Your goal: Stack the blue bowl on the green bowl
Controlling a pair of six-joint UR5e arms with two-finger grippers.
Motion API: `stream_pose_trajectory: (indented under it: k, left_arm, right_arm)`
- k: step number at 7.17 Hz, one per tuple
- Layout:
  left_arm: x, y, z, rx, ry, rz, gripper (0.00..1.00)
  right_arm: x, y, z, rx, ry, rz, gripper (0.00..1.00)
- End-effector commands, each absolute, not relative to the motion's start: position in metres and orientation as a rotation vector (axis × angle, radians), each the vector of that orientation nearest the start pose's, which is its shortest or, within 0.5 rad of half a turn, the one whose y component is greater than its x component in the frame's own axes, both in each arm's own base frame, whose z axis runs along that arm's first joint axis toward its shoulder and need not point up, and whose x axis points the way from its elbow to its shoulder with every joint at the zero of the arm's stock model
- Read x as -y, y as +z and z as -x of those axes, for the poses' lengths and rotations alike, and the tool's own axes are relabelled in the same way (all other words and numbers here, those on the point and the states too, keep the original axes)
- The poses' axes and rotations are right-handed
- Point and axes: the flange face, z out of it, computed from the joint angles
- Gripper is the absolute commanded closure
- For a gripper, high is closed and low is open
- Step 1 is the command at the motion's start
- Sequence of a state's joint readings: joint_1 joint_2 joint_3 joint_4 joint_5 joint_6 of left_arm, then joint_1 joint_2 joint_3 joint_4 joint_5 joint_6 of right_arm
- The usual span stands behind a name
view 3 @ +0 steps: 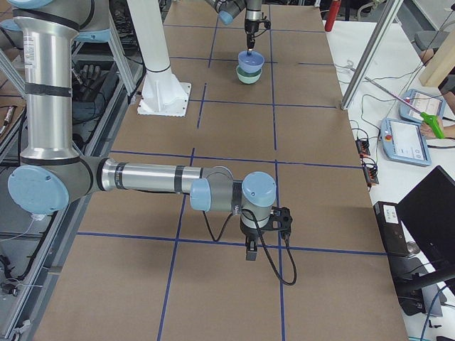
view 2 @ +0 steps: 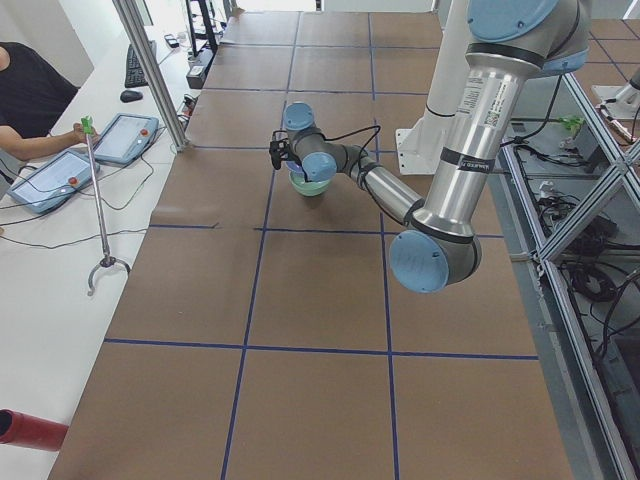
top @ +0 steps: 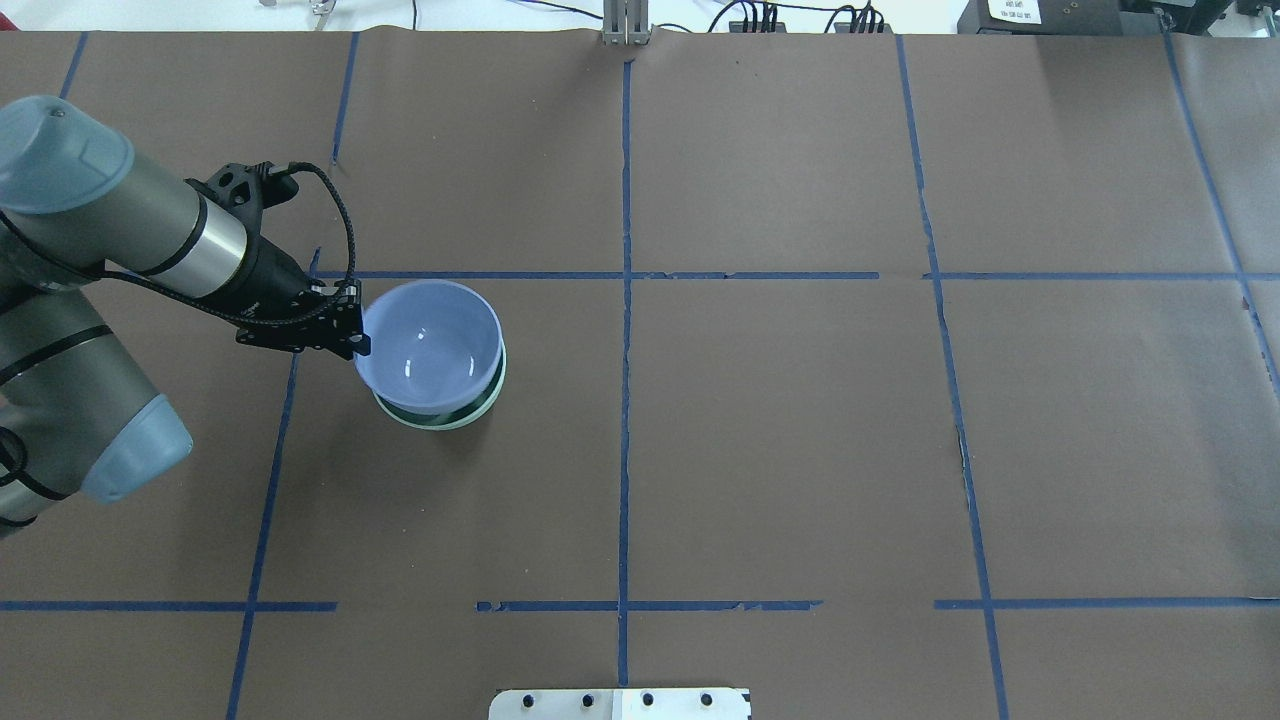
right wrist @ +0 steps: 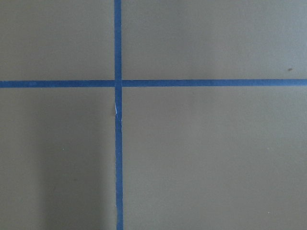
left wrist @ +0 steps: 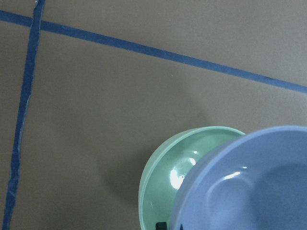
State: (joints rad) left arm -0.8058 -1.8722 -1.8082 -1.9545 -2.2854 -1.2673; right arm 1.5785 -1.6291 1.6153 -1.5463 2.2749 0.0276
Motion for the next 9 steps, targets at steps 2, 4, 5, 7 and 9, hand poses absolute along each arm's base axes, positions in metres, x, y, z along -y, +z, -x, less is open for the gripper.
stream_pose_trajectory:
  k: [2,4,5,7,9]
  left_arm:
    - [0.467,0.334,-0.356,-1.096,-0.107,0.091,0.0]
    - [0.465,0.32,-0.351,-1.115,-0.098,0.071,0.0]
    - [0.472,0.315,-0.335,-1.122,-0.109,0.039,0.0]
    - [0.503,0.304,-0.267,-1.118,0.006,-0.183,0.0]
    - [0.528,0.343,-0.178,-1.011,0.039,-0.308,0.0]
  right_arm:
    - [0.467,0.667,-0.072,0.704,0.03,-0.003,0.0]
    - [0.467,0.667,-0.072,0.704,0.031,-0.002,0.0]
    - [0.467,0.667,-0.072,0.704,0.03,-0.003,0.0]
    - [0.467,0.667,-0.072,0.704,0.03,-0.003,0.0]
    - [0.467,0.667,-0.072,0.704,0.03,-0.003,0.0]
